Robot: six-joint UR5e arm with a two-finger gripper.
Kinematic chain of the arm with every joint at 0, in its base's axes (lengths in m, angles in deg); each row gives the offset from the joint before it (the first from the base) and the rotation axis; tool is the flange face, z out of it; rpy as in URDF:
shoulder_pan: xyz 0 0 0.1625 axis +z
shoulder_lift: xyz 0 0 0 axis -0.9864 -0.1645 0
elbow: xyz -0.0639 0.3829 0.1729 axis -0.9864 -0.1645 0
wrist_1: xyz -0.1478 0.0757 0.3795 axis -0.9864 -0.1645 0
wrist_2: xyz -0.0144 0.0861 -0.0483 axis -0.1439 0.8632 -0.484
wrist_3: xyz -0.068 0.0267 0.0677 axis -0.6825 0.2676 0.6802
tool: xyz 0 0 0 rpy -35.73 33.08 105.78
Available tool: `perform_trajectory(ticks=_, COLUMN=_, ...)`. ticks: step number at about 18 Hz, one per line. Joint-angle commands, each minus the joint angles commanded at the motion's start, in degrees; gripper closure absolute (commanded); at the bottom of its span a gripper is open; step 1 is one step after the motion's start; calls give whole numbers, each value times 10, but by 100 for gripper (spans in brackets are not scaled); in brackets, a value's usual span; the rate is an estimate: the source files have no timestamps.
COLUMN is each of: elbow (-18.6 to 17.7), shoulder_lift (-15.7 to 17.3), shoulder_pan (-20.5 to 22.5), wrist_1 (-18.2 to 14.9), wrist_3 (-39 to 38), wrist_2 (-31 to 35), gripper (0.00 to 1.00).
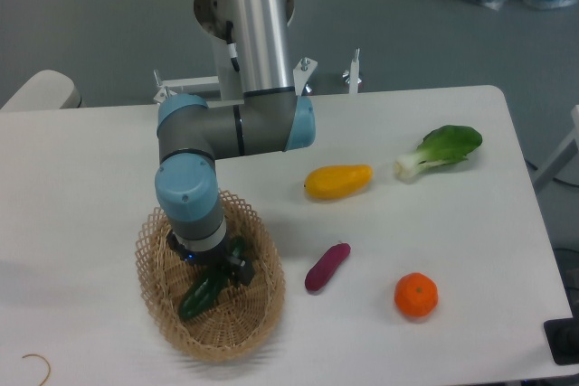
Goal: Pick up the cucumber from the basket
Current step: 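Lower the gripper into the basket and close it on the cucumber, then lift the cucumber out of the basket and carry it beside the tangerine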
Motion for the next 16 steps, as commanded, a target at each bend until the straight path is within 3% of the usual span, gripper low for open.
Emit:
perform_trajectory(ticks=1, elbow=0, shoulder_lift=0, shoulder_pan=0, wrist_1=0, wrist_3=2, wrist_2=0, gripper=17)
perform_trajectory(ticks=4, elbow=4, shoulder_lift=1, shoulder_pan=1, wrist_1=0, wrist_3=5, wrist_2=-1, gripper=50)
perform_trajectory(ticks=5, elbow=4, shoulder_lift=2, shoulder_pan=0, wrist_1=0, wrist_3=5, wrist_2=-1, gripper=56)
perform_trajectory(ticks=10, elbow=7, shoulder_lift=6, shoulder_pan=1, wrist_1=0, wrist_3=18, wrist_2=-1, gripper=67)
perform_trajectory(ticks=16, elbow=35, shoulder_lift=29, shoulder_pan=6, wrist_1=-15, wrist_3=67, wrist_2=-1, gripper=69)
